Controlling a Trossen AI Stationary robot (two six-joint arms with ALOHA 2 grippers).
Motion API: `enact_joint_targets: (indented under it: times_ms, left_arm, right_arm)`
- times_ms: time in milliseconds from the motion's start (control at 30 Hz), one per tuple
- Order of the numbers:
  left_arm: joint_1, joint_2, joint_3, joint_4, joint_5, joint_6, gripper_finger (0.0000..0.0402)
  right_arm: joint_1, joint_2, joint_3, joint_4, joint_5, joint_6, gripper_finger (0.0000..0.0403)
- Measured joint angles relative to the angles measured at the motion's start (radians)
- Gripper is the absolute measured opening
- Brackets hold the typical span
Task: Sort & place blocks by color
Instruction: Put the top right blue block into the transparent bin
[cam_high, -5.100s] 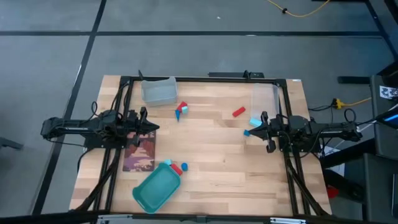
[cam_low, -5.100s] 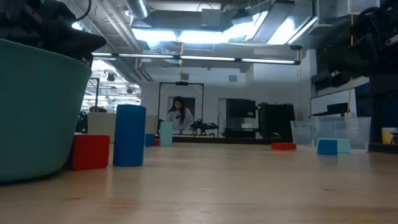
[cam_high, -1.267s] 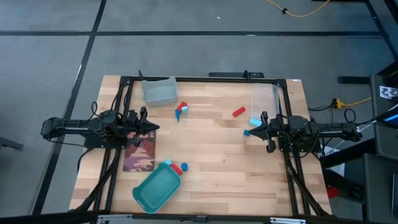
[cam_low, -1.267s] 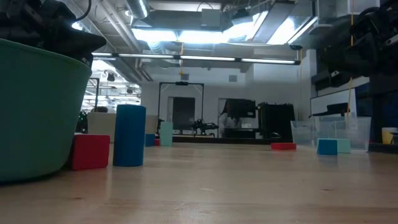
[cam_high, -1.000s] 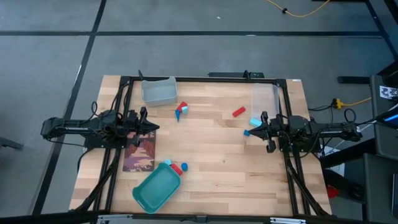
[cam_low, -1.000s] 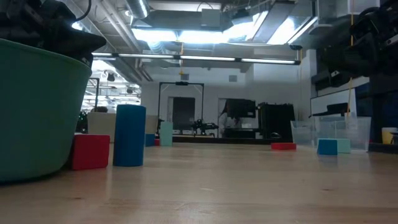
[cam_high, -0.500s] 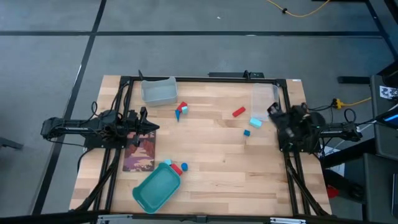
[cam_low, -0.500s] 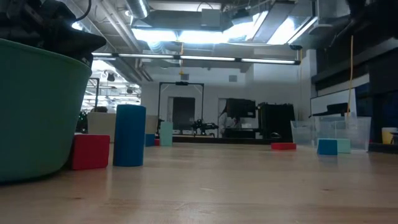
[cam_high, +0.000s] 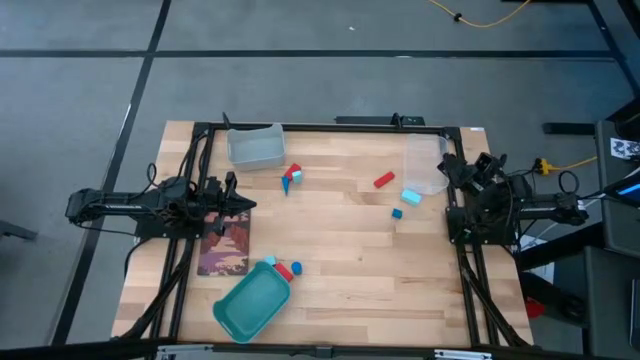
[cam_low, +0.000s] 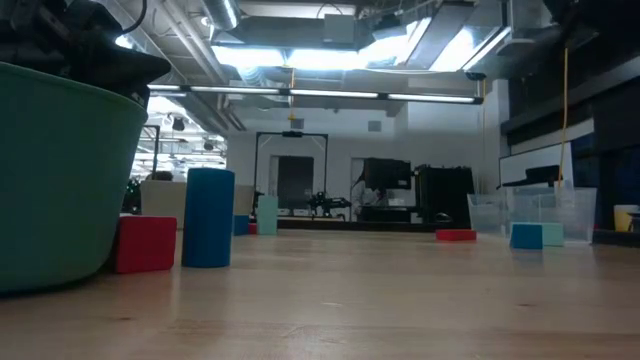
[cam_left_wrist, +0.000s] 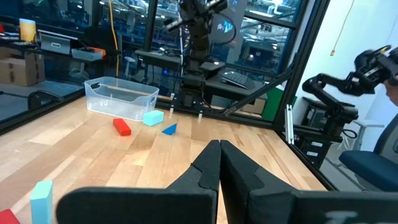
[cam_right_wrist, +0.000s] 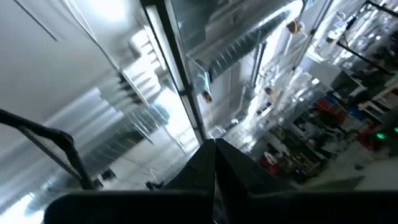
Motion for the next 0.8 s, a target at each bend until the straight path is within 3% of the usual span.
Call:
enact_joint_targets:
  times_ms: [167,533,633,800]
  left_arm:
    - [0.000,0.000,0.000,0.000,0.000,0.000,0.0000]
    - [0.000,0.000,0.000,0.000,0.000,0.000,0.0000]
    - [0.000,0.000,0.000,0.000,0.000,0.000,0.0000]
    - [0.000,0.000,0.000,0.000,0.000,0.000,0.0000]
  right_arm:
    - [0.000,0.152,0.212,-0.304,-0.015,0.064,0.0058]
    - [0.000,0.383,0.707,-1.282,-0.224,0.327,0.0231]
    - [0.000,0.451,0.795,-1.507,-0.245,0.443,0.0245]
    - [0.001,0.576,0.842,-1.735,-0.309,0.617,0.0247]
